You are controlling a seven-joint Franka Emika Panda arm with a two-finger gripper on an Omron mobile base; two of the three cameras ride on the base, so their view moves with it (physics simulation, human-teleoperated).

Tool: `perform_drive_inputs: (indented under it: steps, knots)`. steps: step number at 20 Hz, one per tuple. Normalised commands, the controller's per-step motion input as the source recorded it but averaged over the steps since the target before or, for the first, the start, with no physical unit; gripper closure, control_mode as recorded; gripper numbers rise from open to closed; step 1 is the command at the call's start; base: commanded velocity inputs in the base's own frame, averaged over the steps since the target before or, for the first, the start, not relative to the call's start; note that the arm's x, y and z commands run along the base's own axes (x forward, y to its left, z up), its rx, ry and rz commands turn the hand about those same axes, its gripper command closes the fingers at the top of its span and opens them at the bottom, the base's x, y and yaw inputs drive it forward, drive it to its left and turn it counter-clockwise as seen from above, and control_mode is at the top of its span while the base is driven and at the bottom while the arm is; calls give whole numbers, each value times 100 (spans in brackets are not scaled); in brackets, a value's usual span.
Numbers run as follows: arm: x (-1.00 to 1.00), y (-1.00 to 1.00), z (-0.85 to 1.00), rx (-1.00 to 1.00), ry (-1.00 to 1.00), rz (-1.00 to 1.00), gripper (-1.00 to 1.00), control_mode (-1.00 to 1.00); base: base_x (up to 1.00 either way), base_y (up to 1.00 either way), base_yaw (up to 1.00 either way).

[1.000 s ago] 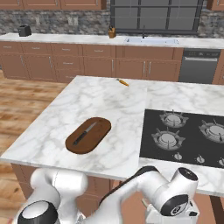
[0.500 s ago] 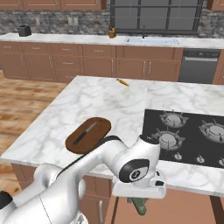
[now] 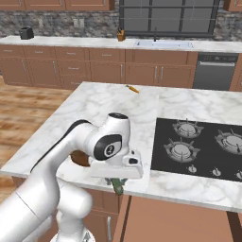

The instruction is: Open the drawer on the right and place the cutting tools on the cutting board.

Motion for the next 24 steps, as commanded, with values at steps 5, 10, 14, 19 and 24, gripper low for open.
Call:
perform_drive_inputs:
  steps: [5,10,14,19,24]
  knots:
    - [100,70,25,0,12,-7,100,-100,0,0,0]
    - [87,57,5,0,11,-9,100,-100,0,0,0]
    - [69,51,0,0,8,-10,100,-100,0,0,0]
    - [56,42,0,0,0,-10,100,-100,0,0,0]
    - [55,37,-8,-4,0,-13,100,-100,0,0,0]
